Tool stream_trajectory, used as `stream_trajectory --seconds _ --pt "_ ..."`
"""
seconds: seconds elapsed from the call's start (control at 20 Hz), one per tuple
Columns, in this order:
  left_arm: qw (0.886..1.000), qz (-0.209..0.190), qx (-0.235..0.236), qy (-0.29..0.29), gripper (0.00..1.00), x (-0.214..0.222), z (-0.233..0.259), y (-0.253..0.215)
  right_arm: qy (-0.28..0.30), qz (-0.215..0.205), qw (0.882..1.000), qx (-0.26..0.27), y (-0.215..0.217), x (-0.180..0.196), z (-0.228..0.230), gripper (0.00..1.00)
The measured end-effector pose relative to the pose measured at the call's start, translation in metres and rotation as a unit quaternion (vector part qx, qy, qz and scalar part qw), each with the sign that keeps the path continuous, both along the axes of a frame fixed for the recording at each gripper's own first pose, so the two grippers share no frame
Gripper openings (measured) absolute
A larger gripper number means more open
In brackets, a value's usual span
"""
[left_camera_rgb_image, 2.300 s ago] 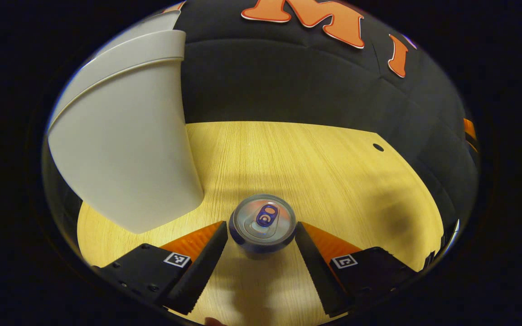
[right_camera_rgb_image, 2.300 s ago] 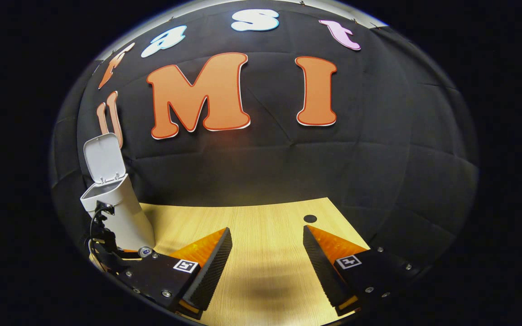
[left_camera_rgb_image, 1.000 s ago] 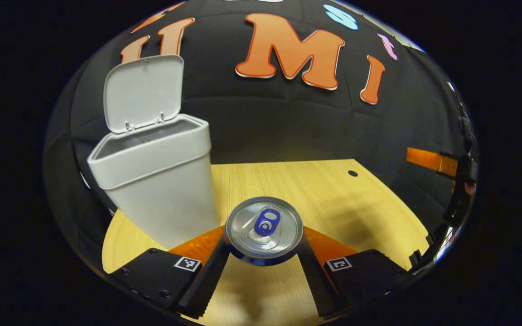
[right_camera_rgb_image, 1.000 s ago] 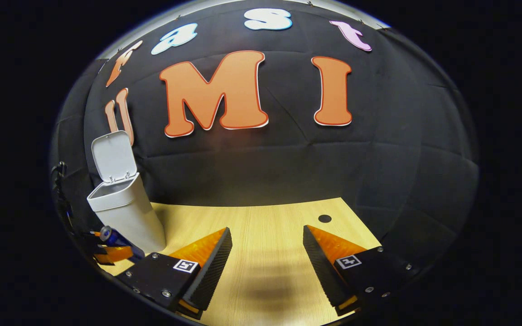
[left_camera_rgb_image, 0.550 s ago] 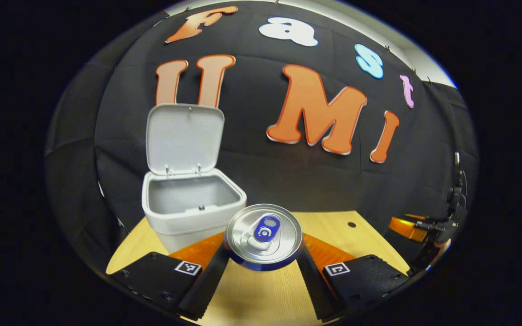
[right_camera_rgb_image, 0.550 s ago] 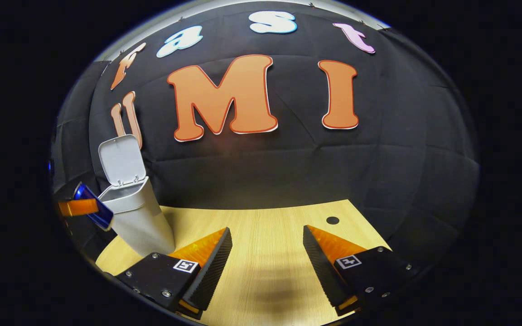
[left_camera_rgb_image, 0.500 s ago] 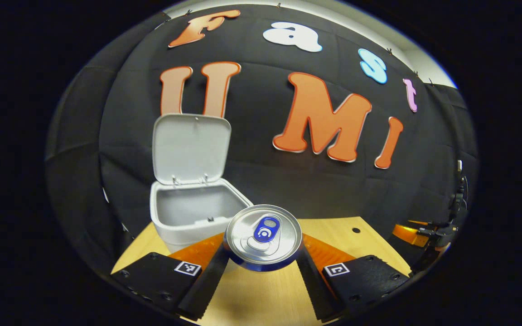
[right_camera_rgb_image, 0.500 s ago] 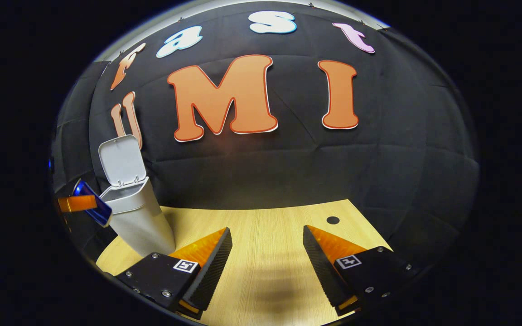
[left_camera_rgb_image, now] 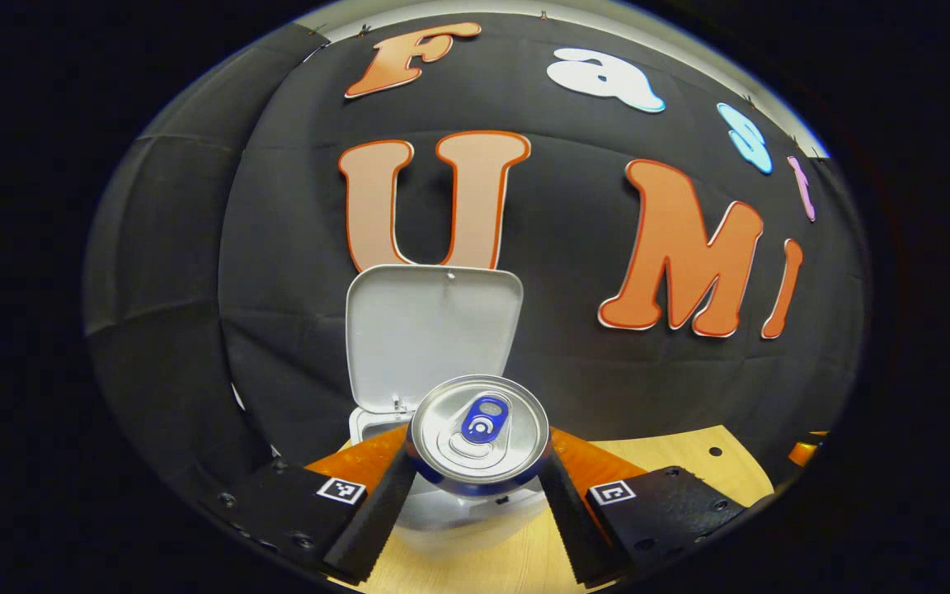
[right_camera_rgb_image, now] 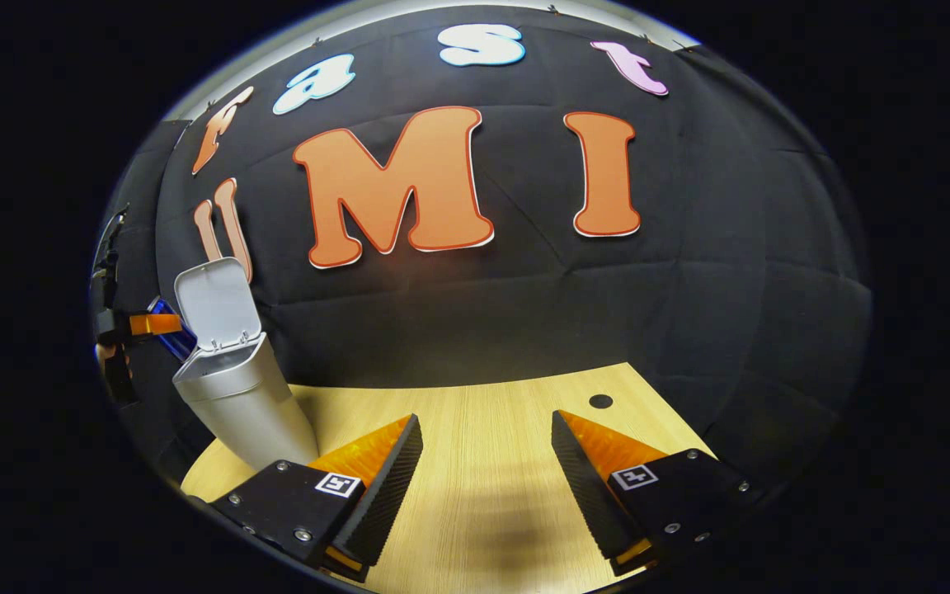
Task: Press the lid of the desktop garbage bin to open it, pick up the crumpled paper on the desktop and throw it into the bin, then pick up the pop can on the desktop and drop it into the bin, and finally close the garbage bin lid.
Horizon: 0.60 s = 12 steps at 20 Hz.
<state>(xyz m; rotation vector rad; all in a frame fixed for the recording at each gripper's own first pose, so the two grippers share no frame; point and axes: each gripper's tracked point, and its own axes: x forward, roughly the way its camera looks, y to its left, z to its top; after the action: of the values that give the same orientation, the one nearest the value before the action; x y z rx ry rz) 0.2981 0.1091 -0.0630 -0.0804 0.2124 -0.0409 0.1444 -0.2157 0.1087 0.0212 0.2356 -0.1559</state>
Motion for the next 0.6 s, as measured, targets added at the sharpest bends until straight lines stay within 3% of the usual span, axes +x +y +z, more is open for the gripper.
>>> stream_trajectory --seconds 0.15,0.4,0.6 --pt "1.000 0.005 0.008 0.025 0.83 0.027 -0.022 0.004 0.003 -0.006 1.000 0.003 -0.005 0.000 -0.003 0.94" --pt "0.995 0.004 -0.022 0.093 0.83 0.044 -0.074 0.001 0.010 -0.013 1.000 0.008 -0.007 -0.003 -0.010 0.94" --pt "0.996 0.010 -0.001 0.087 0.92 0.039 -0.070 0.008 0.014 -0.018 1.000 0.014 -0.009 -0.006 -0.014 0.94"
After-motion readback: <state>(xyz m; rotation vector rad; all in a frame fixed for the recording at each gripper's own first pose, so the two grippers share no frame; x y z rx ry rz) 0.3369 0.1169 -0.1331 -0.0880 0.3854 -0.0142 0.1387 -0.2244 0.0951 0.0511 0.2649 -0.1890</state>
